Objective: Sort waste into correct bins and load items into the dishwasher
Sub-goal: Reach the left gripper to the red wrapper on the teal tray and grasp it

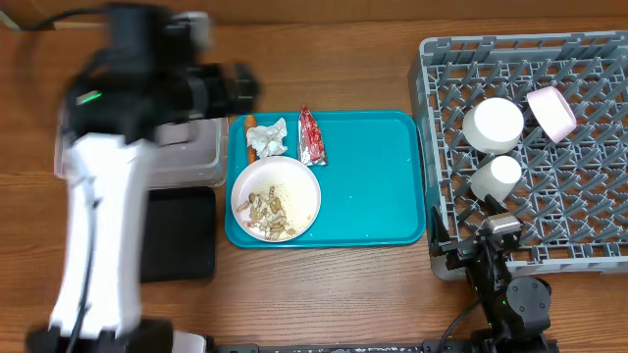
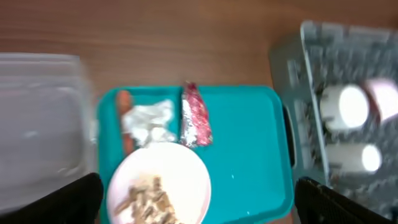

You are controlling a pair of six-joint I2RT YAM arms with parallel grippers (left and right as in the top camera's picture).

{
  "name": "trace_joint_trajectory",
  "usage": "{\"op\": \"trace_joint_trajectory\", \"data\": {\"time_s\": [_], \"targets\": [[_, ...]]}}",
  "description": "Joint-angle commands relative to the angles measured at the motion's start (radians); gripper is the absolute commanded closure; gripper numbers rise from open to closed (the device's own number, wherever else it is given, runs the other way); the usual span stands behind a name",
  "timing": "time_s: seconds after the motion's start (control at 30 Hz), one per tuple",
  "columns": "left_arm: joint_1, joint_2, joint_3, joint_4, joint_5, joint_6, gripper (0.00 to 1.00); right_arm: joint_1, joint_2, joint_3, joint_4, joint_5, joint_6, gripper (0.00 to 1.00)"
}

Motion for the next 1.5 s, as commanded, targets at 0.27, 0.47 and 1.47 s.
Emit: {"op": "trace_joint_trajectory", "data": {"time_s": [0.27, 0.47, 1.47], "targets": [[-0.320, 0.407, 0.000, 0.257, -0.465, -0.059, 0.05, -0.001, -0.012, -0.007, 0.006, -0.001, -0.004, 0.00], [-0.321, 0.576, 0.000, 0.293, -0.423, -0.136, 0.14, -0.001, -0.012, -0.007, 0.006, -0.001, -0.004, 0.00], [-0.246, 0.338, 0.222, -0.252, -0.538, -0.278, 0.96, -0.001, -0.012, -0.007, 0.006, -0.001, -0.004, 0.00]]}}
